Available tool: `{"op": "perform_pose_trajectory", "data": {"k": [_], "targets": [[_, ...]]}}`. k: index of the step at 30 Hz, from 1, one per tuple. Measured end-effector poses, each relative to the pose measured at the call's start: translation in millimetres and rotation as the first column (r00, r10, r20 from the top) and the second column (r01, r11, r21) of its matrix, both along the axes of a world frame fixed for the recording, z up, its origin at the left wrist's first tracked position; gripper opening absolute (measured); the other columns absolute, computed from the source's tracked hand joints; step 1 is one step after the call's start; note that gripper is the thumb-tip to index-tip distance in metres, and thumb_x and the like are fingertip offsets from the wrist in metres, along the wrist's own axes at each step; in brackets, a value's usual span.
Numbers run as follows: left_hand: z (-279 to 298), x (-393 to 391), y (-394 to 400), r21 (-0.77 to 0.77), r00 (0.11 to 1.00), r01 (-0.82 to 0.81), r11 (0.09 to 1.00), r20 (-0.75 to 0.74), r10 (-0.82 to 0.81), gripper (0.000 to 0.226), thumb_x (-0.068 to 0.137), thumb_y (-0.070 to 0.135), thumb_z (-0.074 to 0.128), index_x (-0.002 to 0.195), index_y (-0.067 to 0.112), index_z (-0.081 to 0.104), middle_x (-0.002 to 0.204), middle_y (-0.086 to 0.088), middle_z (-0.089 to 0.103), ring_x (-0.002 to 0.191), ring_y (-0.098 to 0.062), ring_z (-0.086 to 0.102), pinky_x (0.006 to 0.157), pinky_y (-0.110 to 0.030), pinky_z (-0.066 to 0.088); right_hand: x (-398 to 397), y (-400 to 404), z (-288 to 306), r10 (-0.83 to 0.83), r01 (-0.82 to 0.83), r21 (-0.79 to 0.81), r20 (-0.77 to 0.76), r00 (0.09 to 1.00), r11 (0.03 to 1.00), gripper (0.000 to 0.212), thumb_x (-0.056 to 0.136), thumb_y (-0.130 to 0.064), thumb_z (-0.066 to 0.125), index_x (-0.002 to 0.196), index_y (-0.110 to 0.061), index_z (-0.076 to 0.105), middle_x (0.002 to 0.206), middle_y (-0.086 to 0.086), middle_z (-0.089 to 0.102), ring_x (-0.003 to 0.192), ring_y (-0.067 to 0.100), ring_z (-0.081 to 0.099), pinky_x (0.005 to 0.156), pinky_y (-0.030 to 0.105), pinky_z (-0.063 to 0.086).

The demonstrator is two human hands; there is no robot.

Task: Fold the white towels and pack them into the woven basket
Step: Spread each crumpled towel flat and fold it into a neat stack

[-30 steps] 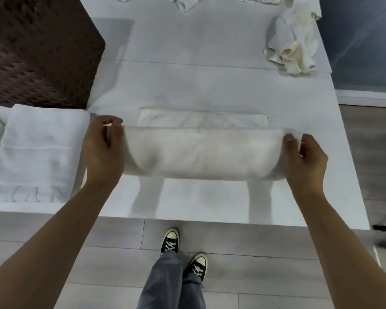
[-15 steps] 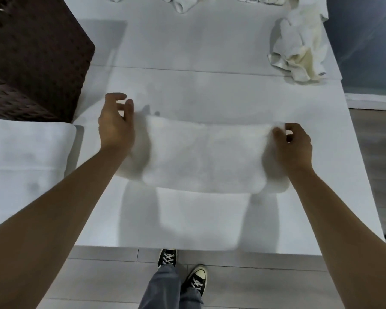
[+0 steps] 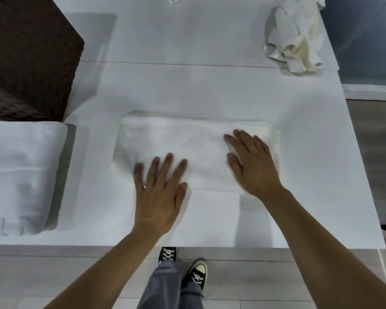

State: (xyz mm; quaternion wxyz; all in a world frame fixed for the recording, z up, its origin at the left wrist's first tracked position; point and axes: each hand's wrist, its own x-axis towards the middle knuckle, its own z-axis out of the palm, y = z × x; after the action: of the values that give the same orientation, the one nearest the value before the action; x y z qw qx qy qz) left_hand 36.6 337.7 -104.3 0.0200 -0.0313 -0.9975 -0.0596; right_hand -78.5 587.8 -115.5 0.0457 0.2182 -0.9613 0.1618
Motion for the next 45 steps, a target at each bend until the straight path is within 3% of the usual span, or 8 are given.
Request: {"op": "perform_pose_trajectory", "data": {"k": [5,12,16,21,31,38,42,45], "targets": [[-4.8,-13.2,-24.2,-0.036,0.996,-0.079,0.996,0.03,0.08,0.055,0.106,0.046,0.027,0.159,0.031,0.026,0.165,-0.008,0.025,0.151,-0.038,0.023,0.119,-0.066,0.008,40.8,-7.8,3.8,-0.119,0.119,-0.001,0.01,0.993,0.993,0.05,0.103,-0.035,0.05,0.151,-0.021,0.047,0.157,0.007,0.045,0.145,0.023,0.04,0.119,0.042,0.03],[-3.6,-51.3,-58.7,-0.08,0.991,0.128,0.989,0.062,-0.123,0.059,0.101,0.048,0.033,0.158,0.038,0.024,0.166,-0.002,0.024,0.151,-0.037,0.023,0.12,-0.064,0.009,108.5,-27.6,12.3,-0.294,0.288,0.112,0.036,0.955,0.951,0.058,0.099,-0.047,0.048,0.151,-0.021,0.048,0.149,0.008,0.052,0.127,0.03,0.049,0.097,0.046,0.039],[3.0,-57.3,-49.6,-0.121,0.993,0.098,0.988,-0.049,-0.104,0.05,0.104,0.031,0.044,0.154,0.031,0.039,0.16,-0.012,0.035,0.147,-0.042,0.028,0.119,-0.063,0.014,130.2,-40.0,14.2,-0.32,0.322,0.115,-0.033,0.947,0.94,0.056,0.096,-0.045,0.052,0.142,-0.014,0.056,0.125,0.01,0.062,0.103,0.032,0.052,0.082,0.043,0.039],[7.6,7.1,-21.6,0.075,0.969,0.107,0.991,-0.23,-0.087,0.044,0.093,0.005,0.062,0.136,0.016,0.061,0.139,-0.015,0.056,0.125,-0.039,0.051,0.11,-0.052,0.035,148.7,-51.1,19.0,-0.337,0.343,0.123,-0.064,0.939,0.931,0.05,0.091,-0.041,0.06,0.132,-0.012,0.062,0.103,0.011,0.059,0.087,0.031,0.05,0.075,0.042,0.037],[-5.1,121.0,-19.8,0.139,0.943,0.283,0.949,0.14,-0.302,0.102,0.073,0.032,0.084,0.159,0.028,0.027,0.166,-0.017,0.018,0.15,-0.039,0.026,0.118,-0.055,0.03,171.1,-50.9,25.7,-0.303,0.3,0.092,0.02,0.953,0.949,0.029,0.095,-0.036,0.053,0.113,-0.015,0.063,0.09,0.006,0.055,0.075,0.027,0.052,0.072,0.039,0.034],[9.4,115.2,-25.7,0.28,0.948,0.312,0.908,-0.025,-0.318,0.058,0.08,0.023,0.077,0.135,0.022,0.062,0.152,-0.009,0.047,0.146,-0.036,0.034,0.116,-0.059,0.028,179.0,-22.0,32.7,-0.147,0.164,-0.082,0.182,0.972,0.983,0.027,0.091,-0.026,0.048,0.106,-0.026,0.071,0.086,-0.009,0.064,0.078,0.019,0.058,0.075,0.031,0.026],[30.4,109.8,-37.2,0.498,0.967,0.252,0.83,-0.085,-0.242,0.037,0.098,0.037,0.053,0.126,0.016,0.064,0.13,0.001,0.065,0.126,-0.018,0.054,0.117,-0.034,0.031,173.9,9.1,35.4,0.041,0.073,-0.337,0.32,0.947,0.939,0.039,0.089,-0.015,0.047,0.099,-0.035,0.079,0.124,-0.012,0.06,0.112,0.01,0.055,0.093,0.037,0.038],[55.4,104.4,-36.3,0.649,0.999,-0.026,0.761,0.048,-0.006,0.032,0.099,0.041,0.052,0.111,0.016,0.067,0.095,0.023,0.066,0.082,0.003,0.058,0.08,-0.02,0.047,169.9,17.2,43.9,0.127,0.047,-0.393,0.406,0.905,0.918,0.057,0.082,0.002,0.05,0.113,-0.04,0.074,0.146,-0.016,0.054,0.137,0.013,0.048,0.109,0.049,0.04]]}}
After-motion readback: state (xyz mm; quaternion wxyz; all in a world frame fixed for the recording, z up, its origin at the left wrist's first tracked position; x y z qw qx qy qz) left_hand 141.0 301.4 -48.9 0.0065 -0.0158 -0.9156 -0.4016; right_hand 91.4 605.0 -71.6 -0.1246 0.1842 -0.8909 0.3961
